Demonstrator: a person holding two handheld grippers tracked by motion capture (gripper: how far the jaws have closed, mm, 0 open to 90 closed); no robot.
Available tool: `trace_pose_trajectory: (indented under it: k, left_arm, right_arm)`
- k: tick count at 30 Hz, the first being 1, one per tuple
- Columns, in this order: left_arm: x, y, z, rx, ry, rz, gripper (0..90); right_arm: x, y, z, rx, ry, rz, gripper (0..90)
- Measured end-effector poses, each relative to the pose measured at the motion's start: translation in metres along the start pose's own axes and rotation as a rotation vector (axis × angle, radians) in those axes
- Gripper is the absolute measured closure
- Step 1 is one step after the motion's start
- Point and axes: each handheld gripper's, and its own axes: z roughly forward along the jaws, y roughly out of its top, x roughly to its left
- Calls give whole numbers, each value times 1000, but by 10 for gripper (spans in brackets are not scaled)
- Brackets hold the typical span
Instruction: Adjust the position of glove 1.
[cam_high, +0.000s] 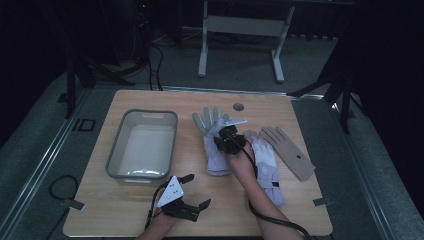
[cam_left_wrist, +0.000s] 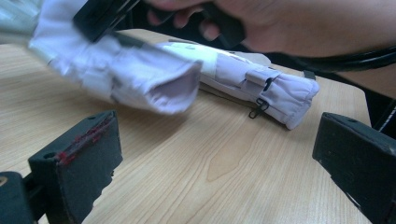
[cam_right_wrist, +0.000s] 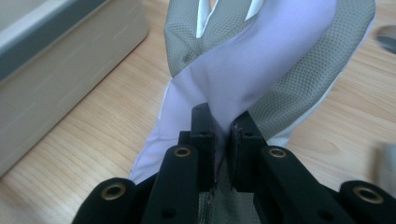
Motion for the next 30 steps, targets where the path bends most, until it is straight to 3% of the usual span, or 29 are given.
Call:
trace_pose_trajectory:
  k: [5,7,9,11,13,14,16,21,24,27,30]
  left_arm:
    - [0,0,0,1,2,-4,13]
    - [0,0,0,2,4,-3,12]
    - [0,0,0,5,4,-1,12]
    - [0,0,0,4,4,-3,12]
    - [0,0,0,4,4,-3,13]
    - [0,0,0,4,2,-3,12]
    - [0,0,0,4,1,-1,12]
    - [0,0,0,3,-1,-4,12]
    - [0,0,0,2,-2,-2,12]
    - [0,0,0,4,-2,-3,13]
    - [1,0,0,4,-3,-10,13]
  right_arm:
    - [-1,-7,-23,-45,-27,42,820]
    - [1,-12,-28,-47,-44,35,819]
    - [-1,-18,-30,-47,-43,73,819]
    - [-4,-24,-26,-35,-39,114,819]
    - [-4,-27,-23,-27,-38,125,818]
    - [-4,-36,-9,10,-38,143,815]
    - [-4,-41,0,31,-48,155,814]
    - [-4,-46,16,60,-129,135,807]
    - [-6,-46,20,82,-108,136,784]
    - [-8,-47,20,76,-80,141,688]
    - [-10,-45,14,71,-62,117,607]
